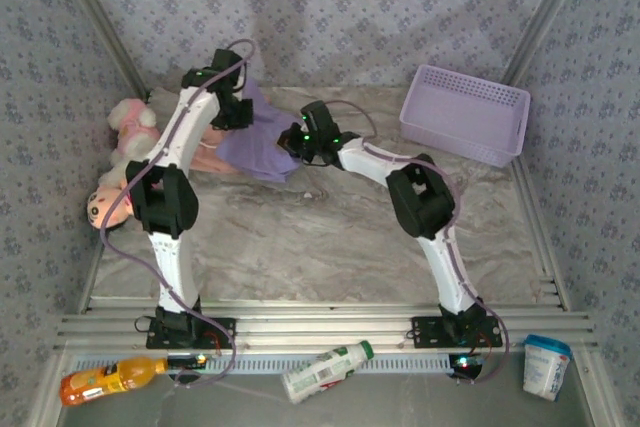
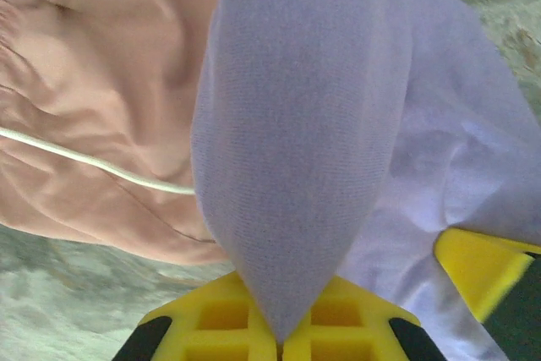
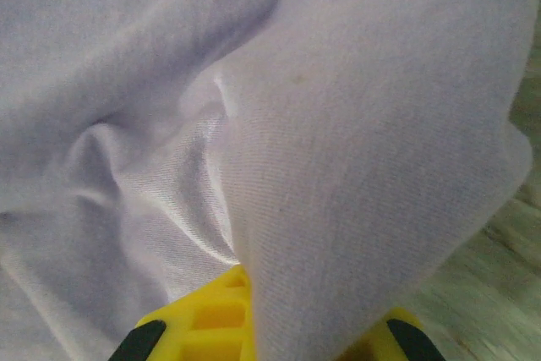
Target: Fold and stack the mixed laundry pile
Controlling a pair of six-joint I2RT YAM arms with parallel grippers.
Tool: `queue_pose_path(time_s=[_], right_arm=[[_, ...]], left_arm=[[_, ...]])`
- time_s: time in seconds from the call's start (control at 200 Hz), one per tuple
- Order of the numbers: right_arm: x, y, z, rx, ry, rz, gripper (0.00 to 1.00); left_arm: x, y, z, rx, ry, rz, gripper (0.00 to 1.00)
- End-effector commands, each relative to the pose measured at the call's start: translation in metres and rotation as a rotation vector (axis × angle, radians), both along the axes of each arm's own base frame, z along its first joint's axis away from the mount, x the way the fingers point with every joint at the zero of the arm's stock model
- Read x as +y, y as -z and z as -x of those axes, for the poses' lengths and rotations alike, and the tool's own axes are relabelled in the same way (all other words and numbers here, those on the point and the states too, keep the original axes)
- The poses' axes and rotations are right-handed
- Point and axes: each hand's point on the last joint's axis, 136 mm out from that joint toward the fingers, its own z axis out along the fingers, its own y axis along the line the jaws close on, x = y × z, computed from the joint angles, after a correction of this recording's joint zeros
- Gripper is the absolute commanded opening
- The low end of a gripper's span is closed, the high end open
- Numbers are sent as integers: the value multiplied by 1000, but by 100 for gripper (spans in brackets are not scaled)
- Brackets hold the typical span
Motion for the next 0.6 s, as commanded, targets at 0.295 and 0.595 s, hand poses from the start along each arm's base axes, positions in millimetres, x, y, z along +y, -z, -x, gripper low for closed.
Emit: queue_pose_path(time_s=[0.295,0.595], right_arm=[[92,-27,-50,-187,36,-217,0],[84,17,-72,-95,121,-217,39]], left_arm=[[115,-36,-63,-139,-147,86,0],[166,43,-85,-23,-294,224,99]])
